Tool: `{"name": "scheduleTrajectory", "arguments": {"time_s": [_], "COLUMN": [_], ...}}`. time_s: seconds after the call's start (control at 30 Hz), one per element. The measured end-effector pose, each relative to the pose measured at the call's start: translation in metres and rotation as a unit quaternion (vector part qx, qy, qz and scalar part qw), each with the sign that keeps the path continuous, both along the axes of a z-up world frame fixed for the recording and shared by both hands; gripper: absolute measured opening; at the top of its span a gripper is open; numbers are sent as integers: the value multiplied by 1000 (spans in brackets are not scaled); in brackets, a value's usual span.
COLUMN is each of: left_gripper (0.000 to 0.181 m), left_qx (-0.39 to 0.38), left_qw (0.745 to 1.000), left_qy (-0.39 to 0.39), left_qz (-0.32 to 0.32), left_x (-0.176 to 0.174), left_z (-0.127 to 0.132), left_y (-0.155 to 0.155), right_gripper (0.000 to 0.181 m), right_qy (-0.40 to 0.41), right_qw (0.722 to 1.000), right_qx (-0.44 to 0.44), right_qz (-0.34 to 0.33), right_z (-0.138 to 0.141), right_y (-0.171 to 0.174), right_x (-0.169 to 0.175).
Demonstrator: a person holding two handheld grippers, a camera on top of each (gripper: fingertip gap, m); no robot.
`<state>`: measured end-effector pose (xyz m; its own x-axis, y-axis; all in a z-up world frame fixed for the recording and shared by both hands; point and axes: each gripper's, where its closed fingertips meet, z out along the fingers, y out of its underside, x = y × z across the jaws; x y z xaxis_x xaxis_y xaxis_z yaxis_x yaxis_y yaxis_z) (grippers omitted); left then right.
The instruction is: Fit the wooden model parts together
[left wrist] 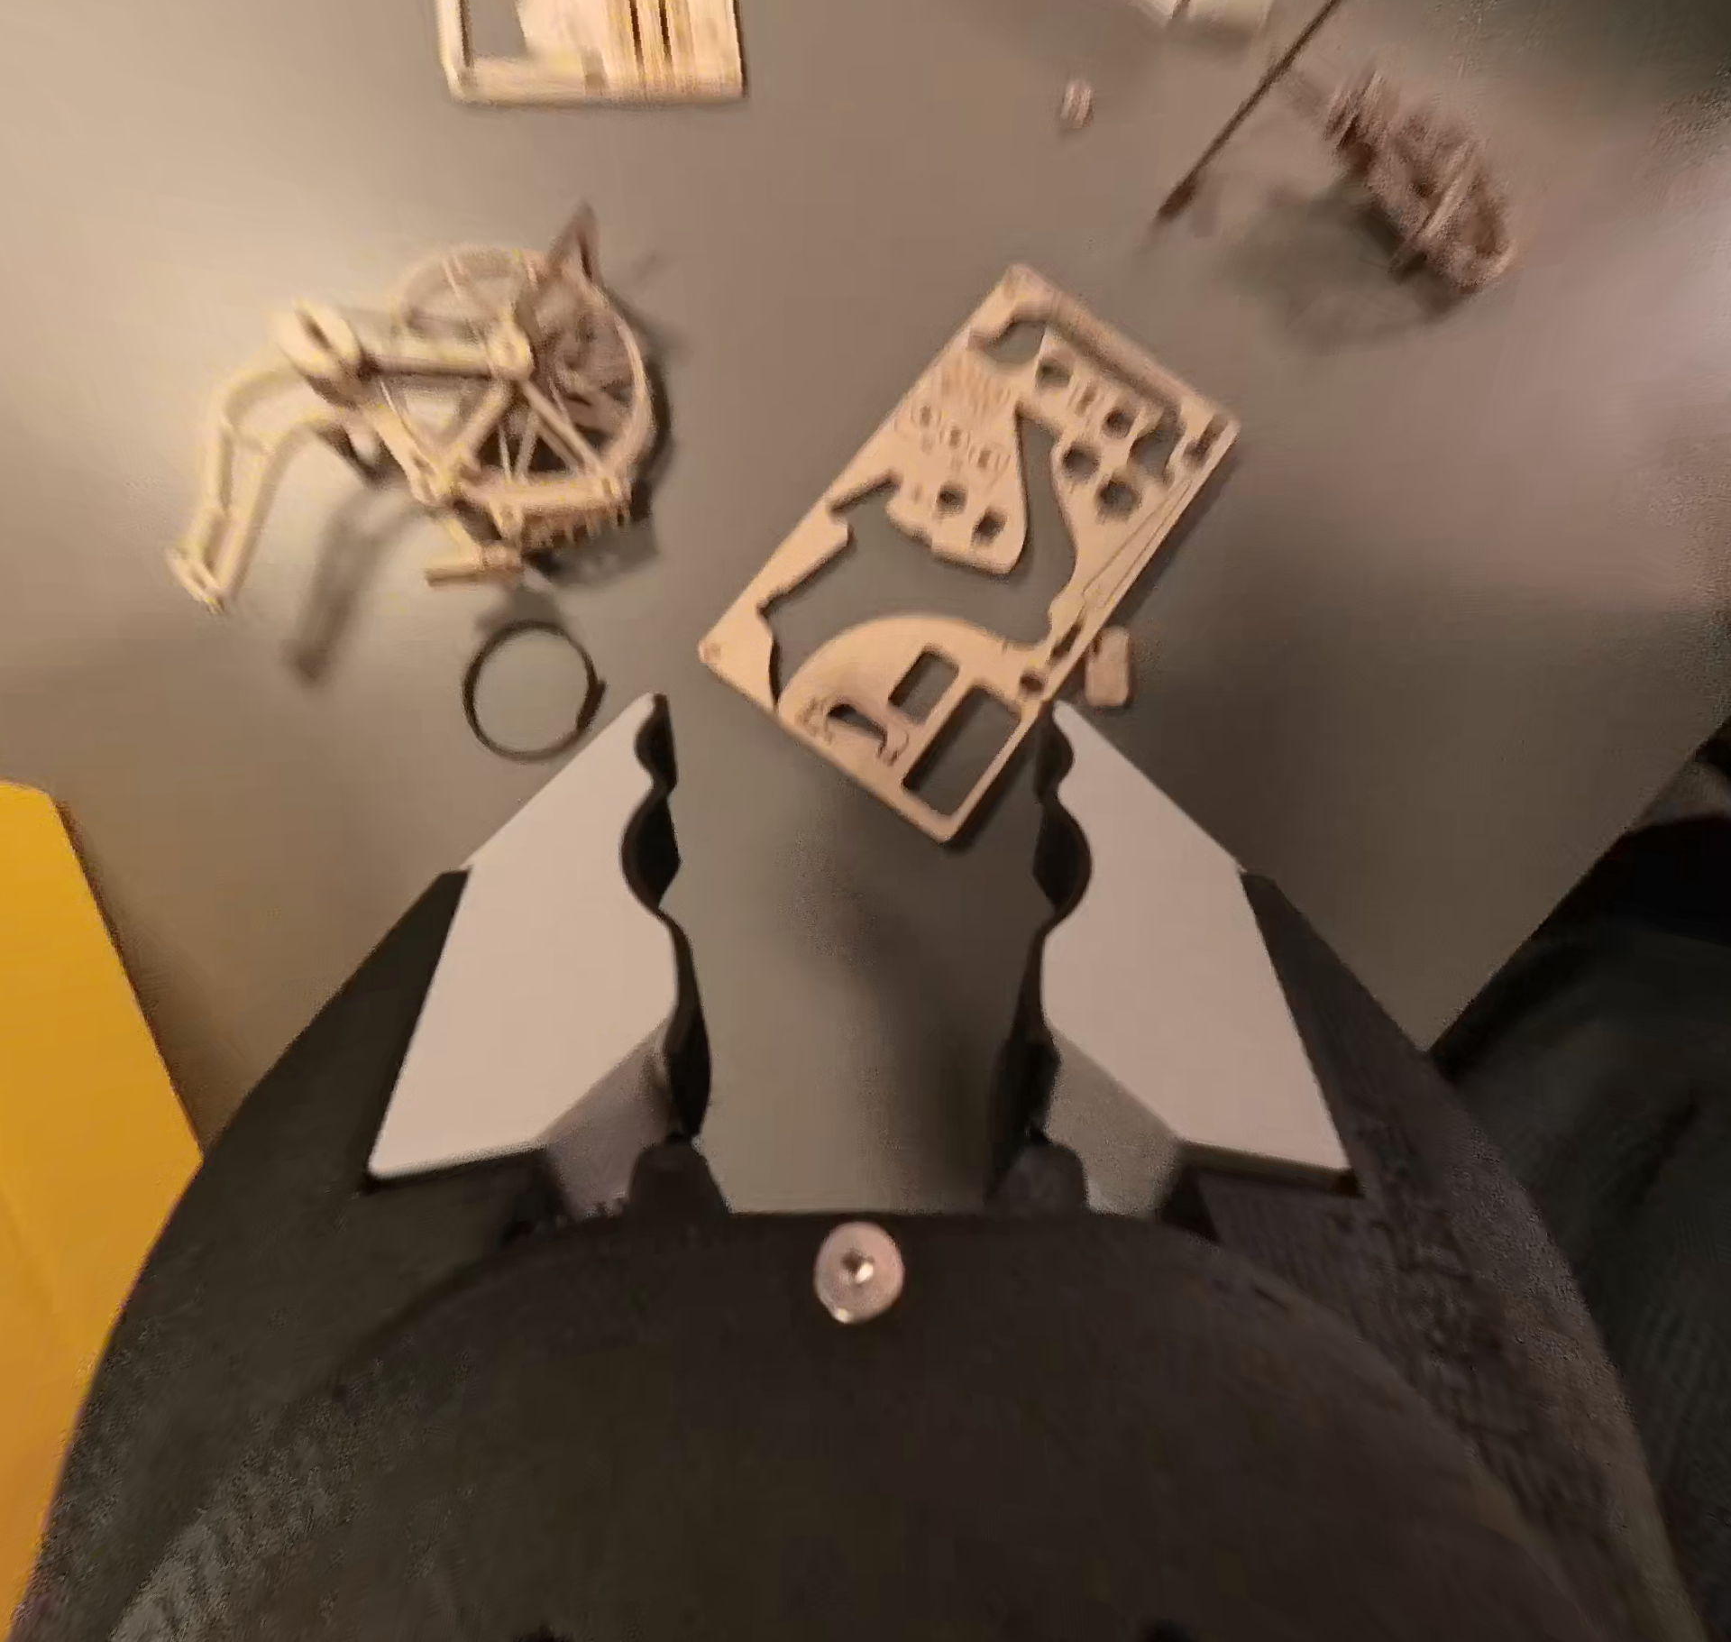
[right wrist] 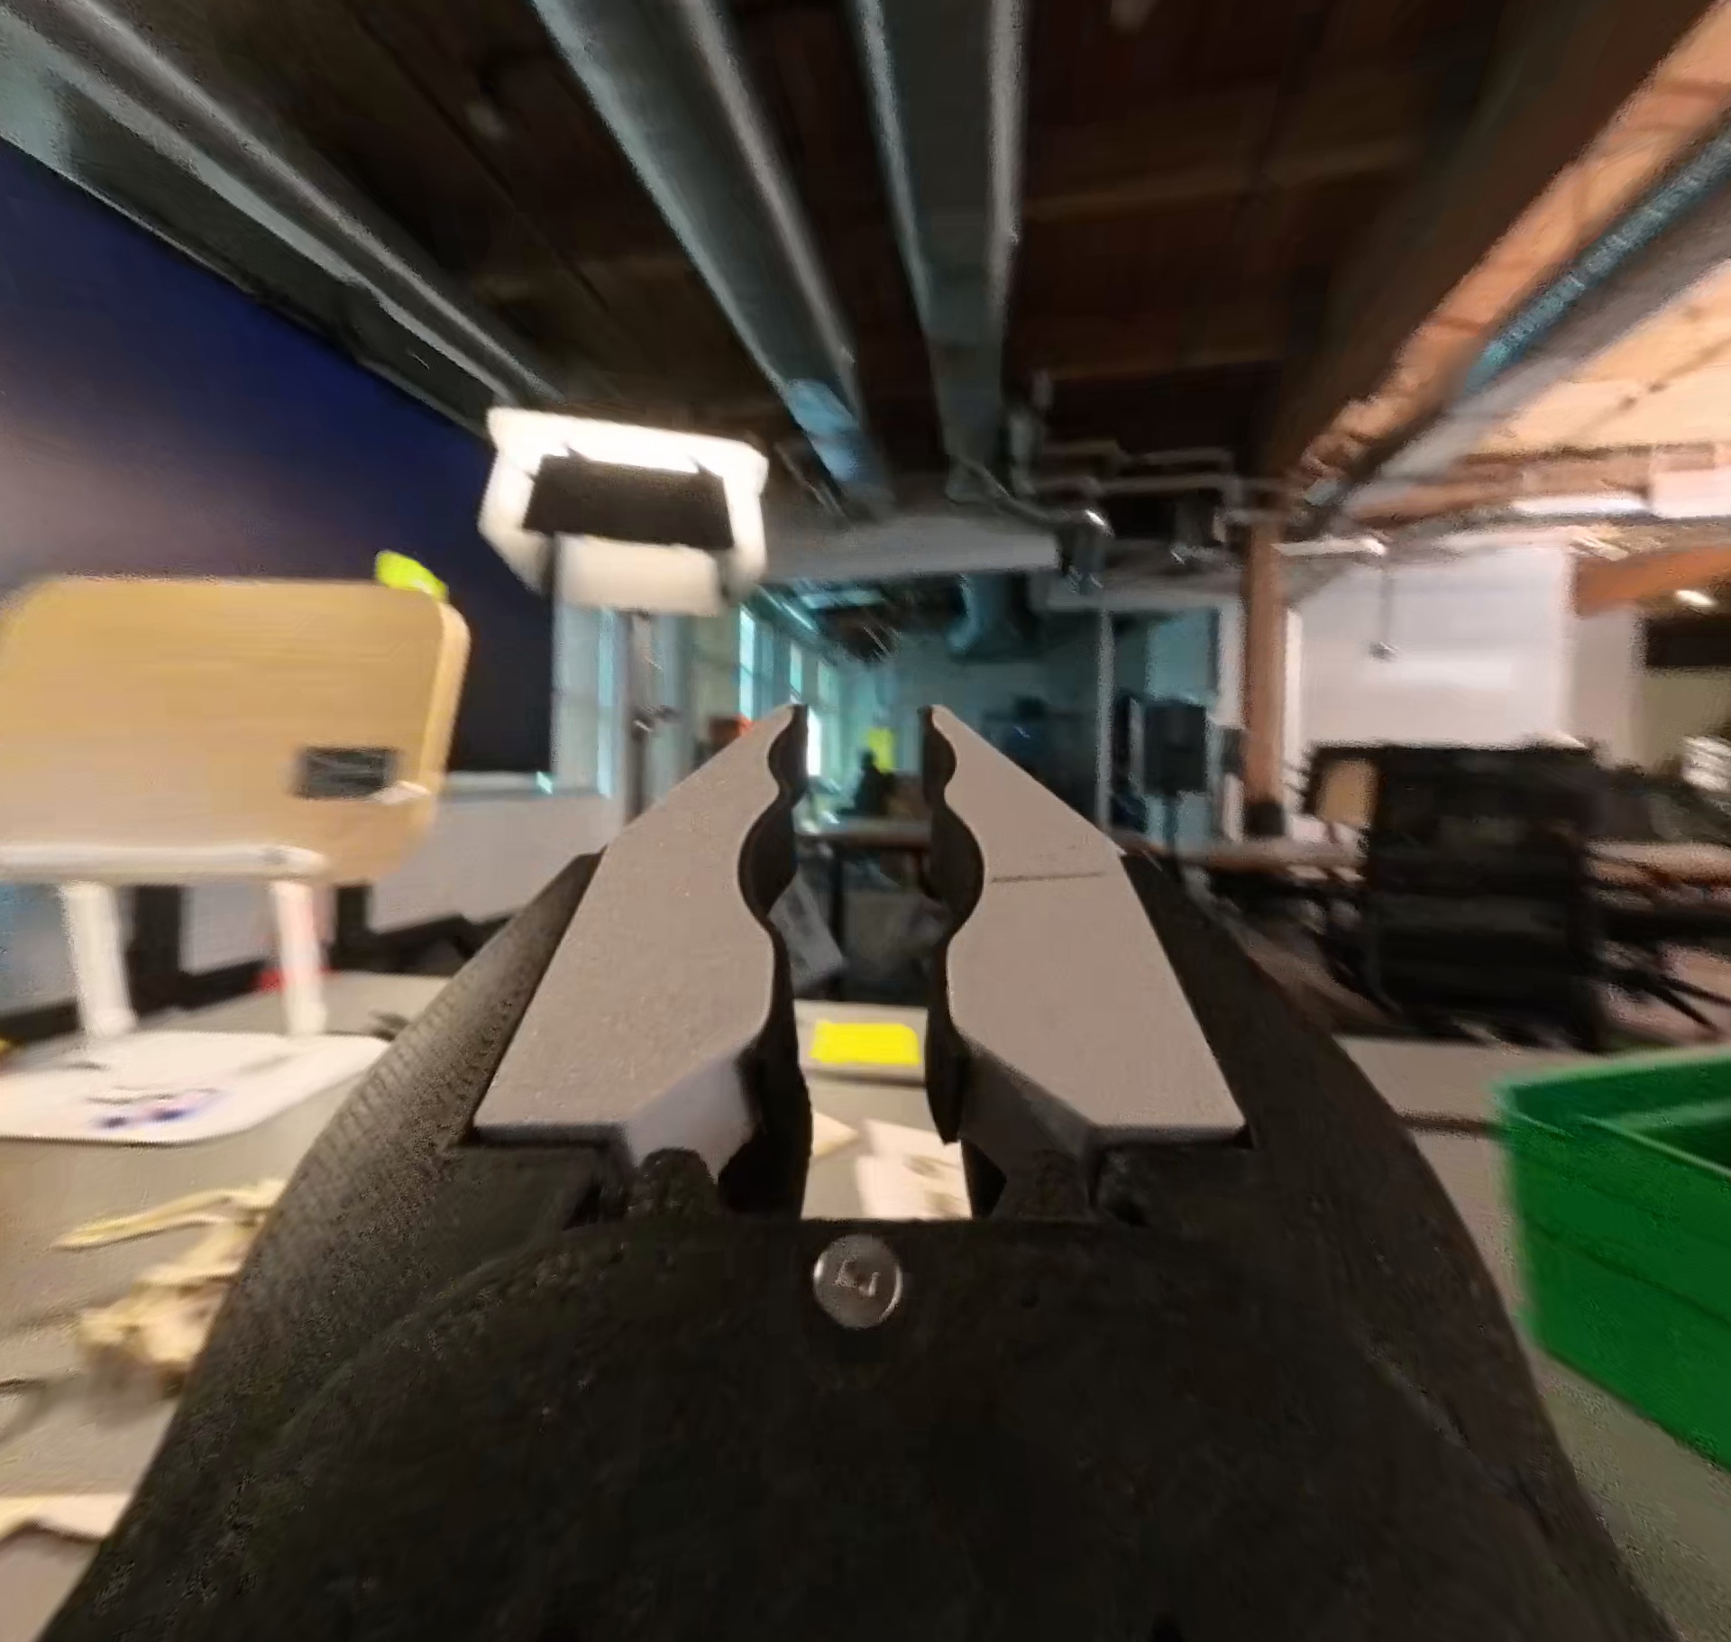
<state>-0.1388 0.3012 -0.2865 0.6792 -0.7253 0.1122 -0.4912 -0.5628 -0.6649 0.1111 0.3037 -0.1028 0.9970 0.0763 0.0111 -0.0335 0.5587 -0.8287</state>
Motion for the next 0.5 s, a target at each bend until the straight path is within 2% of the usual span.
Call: {"name": "scheduleTrajectory", "arguments": {"time_s": [0.07, 0.1, 0.17, 0.2, 0.27, 0.33, 0.5], "left_gripper": [65, 54, 20, 15, 11, 10, 25], "left_qx": [58, 95, 166, 192, 201, 179, 95], "left_qw": [995, 990, 976, 971, 972, 976, 986], "left_qy": [-76, -107, -139, -144, -124, -115, -81], "left_qz": [8, 14, 12, 9, -11, -47, -107], "left_x": [10, 14, 24, 31, 50, 74, 104], "left_z": [32, 48, 71, 78, 73, 59, 9], "left_y": [18, 33, 69, 90, 132, 171, 260], "right_gripper": [22, 22, 24, 24, 23, 18, 19], "right_qy": [2, 0, -31, -59, -138, -211, -231], "right_qw": [999, 997, 994, 992, 984, 971, 967], "right_qx": [-49, -67, -87, -91, -88, -91, -110], "right_qz": [-22, -30, -50, -58, -66, -68, -17], "right_z": [-10, -19, -44, -55, -73, -91, -103], "right_y": [25, 40, 68, 78, 90, 100, 118], "right_x": [50, 74, 111, 121, 124, 118, 109]}}
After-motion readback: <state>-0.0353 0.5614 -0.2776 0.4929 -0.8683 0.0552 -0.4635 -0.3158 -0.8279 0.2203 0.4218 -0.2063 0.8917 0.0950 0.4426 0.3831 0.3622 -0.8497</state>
